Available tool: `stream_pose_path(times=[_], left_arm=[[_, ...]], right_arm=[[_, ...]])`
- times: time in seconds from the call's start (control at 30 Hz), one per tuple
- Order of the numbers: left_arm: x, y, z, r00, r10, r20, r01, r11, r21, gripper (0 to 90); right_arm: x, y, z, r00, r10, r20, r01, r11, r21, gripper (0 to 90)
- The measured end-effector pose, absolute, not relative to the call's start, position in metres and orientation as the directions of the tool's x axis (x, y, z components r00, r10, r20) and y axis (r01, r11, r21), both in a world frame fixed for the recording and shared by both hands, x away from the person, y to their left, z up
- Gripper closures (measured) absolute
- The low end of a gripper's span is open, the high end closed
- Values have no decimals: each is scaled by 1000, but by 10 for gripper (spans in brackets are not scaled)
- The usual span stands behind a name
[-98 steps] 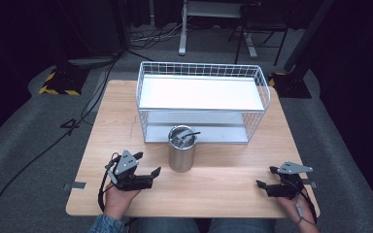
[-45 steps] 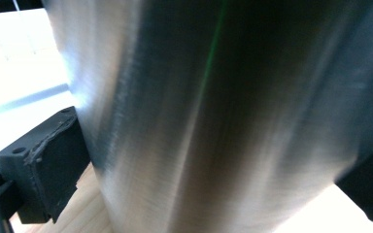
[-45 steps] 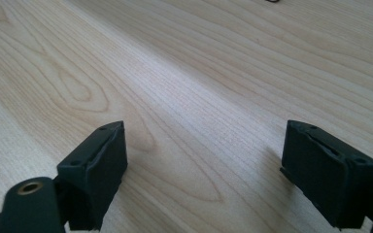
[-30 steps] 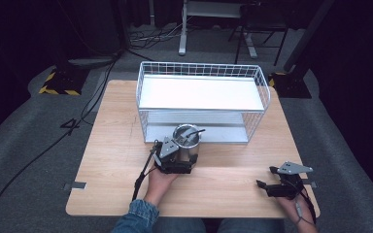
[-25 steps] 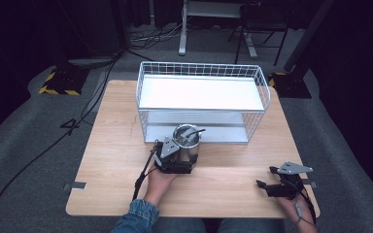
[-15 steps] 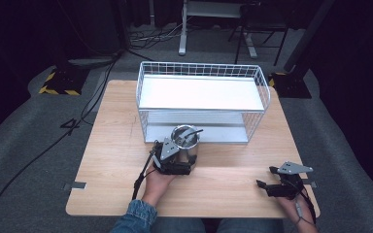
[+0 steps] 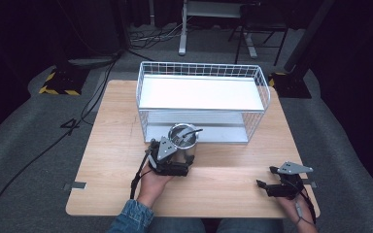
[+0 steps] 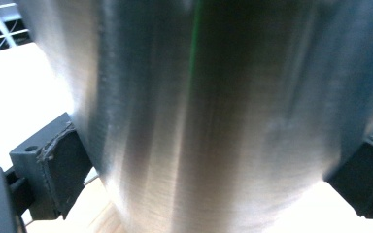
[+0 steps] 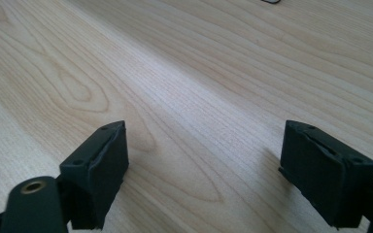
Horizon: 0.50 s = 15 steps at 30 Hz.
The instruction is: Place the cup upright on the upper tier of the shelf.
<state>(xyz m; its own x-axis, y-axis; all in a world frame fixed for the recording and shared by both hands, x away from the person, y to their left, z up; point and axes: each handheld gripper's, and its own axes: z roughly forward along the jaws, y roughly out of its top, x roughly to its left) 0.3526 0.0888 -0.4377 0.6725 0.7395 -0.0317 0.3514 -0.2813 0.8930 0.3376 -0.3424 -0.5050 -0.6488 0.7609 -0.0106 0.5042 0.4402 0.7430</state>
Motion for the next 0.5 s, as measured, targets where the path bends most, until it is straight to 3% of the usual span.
stream_pose_path(times=[0.5], left_arm=[[346, 97, -396, 695, 718, -35, 342, -288, 895, 36]], right_arm=[[338, -343, -505, -641, 768, -14, 509, 438, 741, 169]])
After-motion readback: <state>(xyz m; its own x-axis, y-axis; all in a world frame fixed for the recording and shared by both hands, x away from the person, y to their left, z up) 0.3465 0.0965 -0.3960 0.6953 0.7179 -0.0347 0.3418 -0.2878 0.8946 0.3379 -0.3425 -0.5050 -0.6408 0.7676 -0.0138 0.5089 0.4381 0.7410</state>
